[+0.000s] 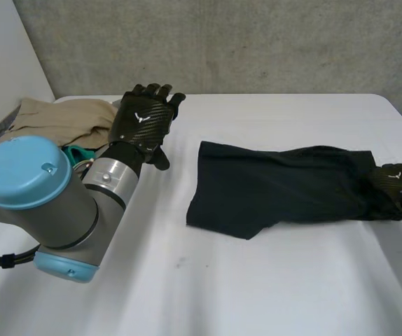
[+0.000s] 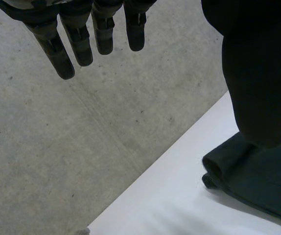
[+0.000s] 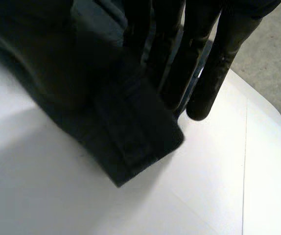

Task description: Fold the laundry.

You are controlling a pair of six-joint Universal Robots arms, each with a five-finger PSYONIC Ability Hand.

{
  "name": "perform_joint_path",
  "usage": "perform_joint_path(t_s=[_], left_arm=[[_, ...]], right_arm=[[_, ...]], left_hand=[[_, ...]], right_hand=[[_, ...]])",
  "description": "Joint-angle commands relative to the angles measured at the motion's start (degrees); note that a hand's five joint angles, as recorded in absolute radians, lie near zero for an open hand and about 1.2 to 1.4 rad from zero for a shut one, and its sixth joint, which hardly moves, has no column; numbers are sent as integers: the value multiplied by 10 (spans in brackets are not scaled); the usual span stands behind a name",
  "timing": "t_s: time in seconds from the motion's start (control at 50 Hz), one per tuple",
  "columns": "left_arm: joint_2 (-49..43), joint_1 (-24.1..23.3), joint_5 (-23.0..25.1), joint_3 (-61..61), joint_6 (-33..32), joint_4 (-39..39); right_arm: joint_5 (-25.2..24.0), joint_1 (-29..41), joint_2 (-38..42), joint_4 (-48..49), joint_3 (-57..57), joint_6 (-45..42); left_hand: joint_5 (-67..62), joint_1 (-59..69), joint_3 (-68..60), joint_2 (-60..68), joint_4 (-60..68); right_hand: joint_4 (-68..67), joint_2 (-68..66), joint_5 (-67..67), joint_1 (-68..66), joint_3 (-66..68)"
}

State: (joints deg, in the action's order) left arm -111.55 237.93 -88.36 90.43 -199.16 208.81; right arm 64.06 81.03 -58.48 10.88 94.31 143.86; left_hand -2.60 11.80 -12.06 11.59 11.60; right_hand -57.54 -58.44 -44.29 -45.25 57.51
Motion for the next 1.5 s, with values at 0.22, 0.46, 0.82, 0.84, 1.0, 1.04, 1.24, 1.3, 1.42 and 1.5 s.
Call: perform_joint_path(t_s=[0.22,0.46,0.82,0.84,1.0,1.04,1.24,1.3,1.42,1.5], left_arm=[[7,3,0,6,0,0],[19,7,-1,18,1,-1],[13,14,-5,-24,-1,3],[9,13,-6,-39,-1,1],[-52,-13,-3,-129,15,-41],[-67,-31,-2,-153,20,-61],[-223,-96,-4,-307,54,-210],[-251,-96,-6,-328,54,-247],[-287,-91,-6,-341,54,-285],[-308,-87,-15,-356,48,-305]], right_arm=[[7,38,-72,-10,-42,-100],[-27,268,-53,-5,-121,-253],[-90,378,9,-9,-129,-170],[-83,373,-6,-9,-128,-121],[9,296,-91,-10,-131,322],[19,273,-92,-17,-132,354],[30,239,12,-150,-248,309],[27,239,51,-176,-285,294],[28,244,110,-190,-323,273],[32,259,145,-198,-346,227]], left_hand=[[26,-18,21,-16,-16],[26,-18,21,-16,-16],[26,-18,21,-16,-16],[26,-18,21,-16,-16],[22,-14,17,-12,-12],[19,-11,13,-9,-9],[0,8,-5,10,10],[0,8,-5,10,10],[-10,18,-15,20,20],[-11,19,-17,22,21]], right_hand=[[-225,-216,-257,-348,225],[-225,-216,-257,-348,225],[475,484,443,352,-475],[475,484,443,352,-475],[475,484,443,352,-475],[475,484,443,352,-475],[475,484,443,352,-475],[475,484,443,352,-475],[475,484,443,352,-475],[475,484,443,352,-475]])
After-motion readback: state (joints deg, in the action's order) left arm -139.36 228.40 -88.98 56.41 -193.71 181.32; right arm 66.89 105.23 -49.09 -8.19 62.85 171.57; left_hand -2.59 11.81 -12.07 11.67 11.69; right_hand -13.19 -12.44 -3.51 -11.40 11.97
